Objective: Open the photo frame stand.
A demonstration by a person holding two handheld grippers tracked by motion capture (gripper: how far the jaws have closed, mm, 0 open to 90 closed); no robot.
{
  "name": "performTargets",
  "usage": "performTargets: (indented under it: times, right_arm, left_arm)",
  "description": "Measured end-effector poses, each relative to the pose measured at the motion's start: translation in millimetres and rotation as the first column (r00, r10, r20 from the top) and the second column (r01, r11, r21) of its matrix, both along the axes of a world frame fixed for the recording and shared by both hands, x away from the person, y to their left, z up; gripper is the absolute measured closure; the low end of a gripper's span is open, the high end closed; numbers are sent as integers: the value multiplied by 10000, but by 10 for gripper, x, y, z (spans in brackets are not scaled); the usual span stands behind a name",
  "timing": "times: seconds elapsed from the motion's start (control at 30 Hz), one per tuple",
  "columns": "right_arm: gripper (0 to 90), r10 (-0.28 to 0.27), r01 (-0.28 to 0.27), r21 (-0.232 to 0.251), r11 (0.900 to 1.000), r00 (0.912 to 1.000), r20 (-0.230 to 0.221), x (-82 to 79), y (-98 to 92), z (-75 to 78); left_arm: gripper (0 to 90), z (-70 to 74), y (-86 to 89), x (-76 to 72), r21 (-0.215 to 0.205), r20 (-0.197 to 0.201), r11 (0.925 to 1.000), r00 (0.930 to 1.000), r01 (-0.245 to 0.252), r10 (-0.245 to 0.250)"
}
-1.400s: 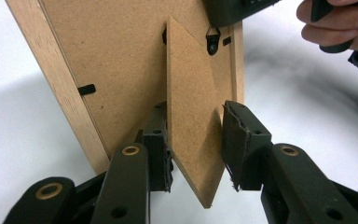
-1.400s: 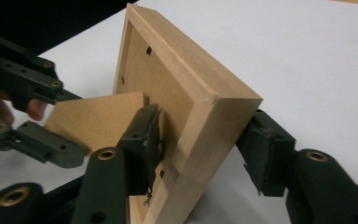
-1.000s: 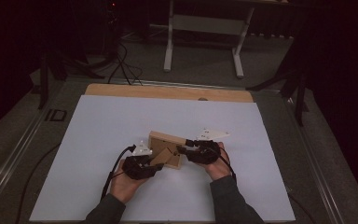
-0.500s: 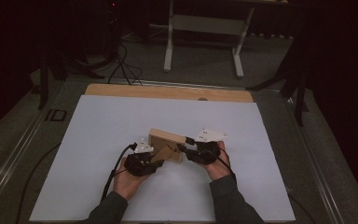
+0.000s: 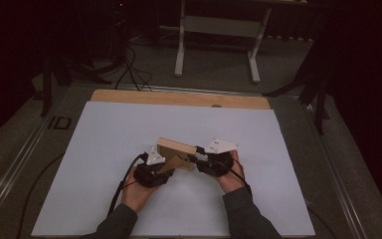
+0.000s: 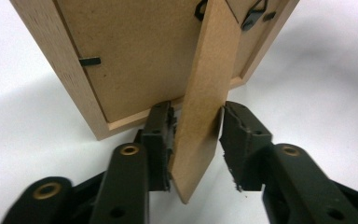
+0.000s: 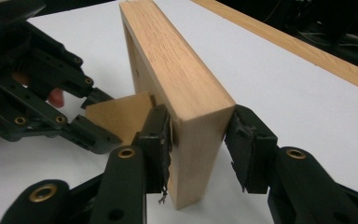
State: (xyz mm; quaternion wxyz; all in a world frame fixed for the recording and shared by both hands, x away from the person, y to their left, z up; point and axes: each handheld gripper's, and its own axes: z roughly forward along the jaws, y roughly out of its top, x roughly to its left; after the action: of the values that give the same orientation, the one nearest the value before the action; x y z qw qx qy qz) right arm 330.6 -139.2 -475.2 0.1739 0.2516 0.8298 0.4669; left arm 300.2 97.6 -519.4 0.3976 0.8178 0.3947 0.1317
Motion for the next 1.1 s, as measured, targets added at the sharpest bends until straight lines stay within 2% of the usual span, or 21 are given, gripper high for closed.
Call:
performTargets:
  times: [0.1,0.23,0.47,0.5,0.57,0.6,0.8,0.9,1.0,1.1]
  right_arm:
    - [600,10,-10,-3,10000,10000,-6,-6,0,2]
    - [596,26,-25,84,10000,10000,-66,-21,-1,3]
    - [549,264,-250,399,9989,9990,-359,-44,-11,10]
    - [533,367,-347,468,9983,9983,-444,-52,-14,6]
    - [522,451,-417,571,9975,9972,-592,-59,-18,2]
    - [518,488,-449,610,9971,9967,-642,-60,-20,1]
    - [486,772,-705,707,9950,9923,-969,-67,-21,-10]
    - [478,848,-781,691,9945,9914,-996,-71,-13,-17]
    - [472,931,-865,659,9941,9902,-1044,-81,-4,-28]
    - [467,1004,-939,641,9935,9893,-1057,-86,-2,-31]
  left_arm:
    - [606,23,29,-10,-231,-36,9997,9999,119,-120]
    - [594,36,93,-11,-715,-290,9973,9994,180,-201]
    - [625,51,140,-28,-837,-478,9961,9984,270,-311]
    - [638,41,160,-27,-1068,-636,9939,9974,267,-336]
    - [656,35,178,-26,-1211,-708,9924,9970,230,-318]
    - [661,27,209,-26,-1480,-871,9888,9957,182,-314]
    - [680,23,264,-48,-1795,-1057,9836,9938,153,-347]
    - [680,13,271,-48,-1857,-1138,9825,9929,138,-355]
    - [682,-13,301,-44,-2170,-1392,9762,9895,65,-375]
    - [684,-20,310,-50,-2178,-1377,9760,9897,82,-390]
